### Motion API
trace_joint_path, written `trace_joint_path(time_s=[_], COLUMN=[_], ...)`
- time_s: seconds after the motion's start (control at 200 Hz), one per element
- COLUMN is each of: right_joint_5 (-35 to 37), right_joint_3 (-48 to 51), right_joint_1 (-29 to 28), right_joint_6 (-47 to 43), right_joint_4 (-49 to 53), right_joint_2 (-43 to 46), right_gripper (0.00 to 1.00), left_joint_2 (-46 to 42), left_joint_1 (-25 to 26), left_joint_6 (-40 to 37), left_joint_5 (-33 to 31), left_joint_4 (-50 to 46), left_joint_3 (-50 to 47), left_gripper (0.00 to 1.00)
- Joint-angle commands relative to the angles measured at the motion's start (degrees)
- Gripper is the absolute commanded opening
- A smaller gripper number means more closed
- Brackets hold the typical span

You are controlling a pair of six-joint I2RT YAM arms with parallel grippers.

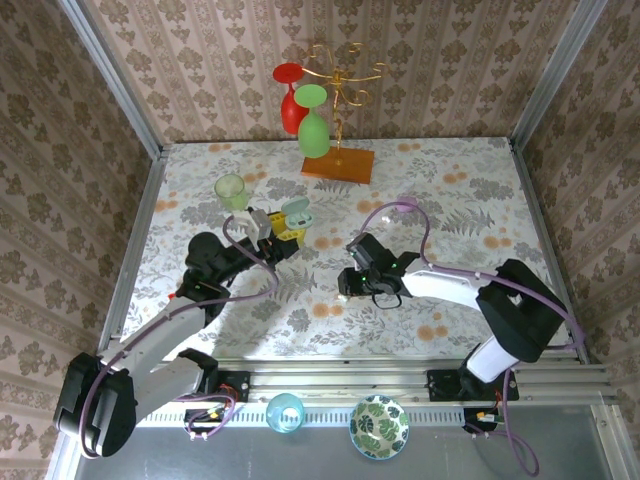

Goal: Insert the wireless bluetooth earbuds into the charging case

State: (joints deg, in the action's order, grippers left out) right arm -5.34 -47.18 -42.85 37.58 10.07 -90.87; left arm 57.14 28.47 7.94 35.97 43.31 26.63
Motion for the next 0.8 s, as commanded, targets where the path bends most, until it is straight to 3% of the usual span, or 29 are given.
trace_joint_path(time_s=[0.0,0.55,0.685,0.795], right_joint_5=[-1.78,-6.97,-3.94,2.84], right_joint_3=[0.16,-8.07,-9.34,-7.30], right_joint_1=[-0.88,-4.28,-5.50,-6.10], right_joint_6=[1.51,-4.78,-5.82,-3.26], right_joint_4=[-0.87,0.37,0.75,-0.66], right_joint_2=[-2.56,-11.46,-10.37,-6.20], right_gripper=[0.31,0.36,0.41,0.57], left_joint_2=[-0.87,-2.65,-3.09,-3.11], left_joint_1=[0.19,0.19,0.18,0.18], left_joint_6=[0.49,-0.36,-0.38,-0.61], left_joint_5=[0.35,-0.19,-0.37,-0.55], left_joint_4=[2.24,0.64,0.31,0.29], left_joint_3=[0.53,-0.18,-0.52,-0.53], left_gripper=[0.23,0.23,0.23,0.23])
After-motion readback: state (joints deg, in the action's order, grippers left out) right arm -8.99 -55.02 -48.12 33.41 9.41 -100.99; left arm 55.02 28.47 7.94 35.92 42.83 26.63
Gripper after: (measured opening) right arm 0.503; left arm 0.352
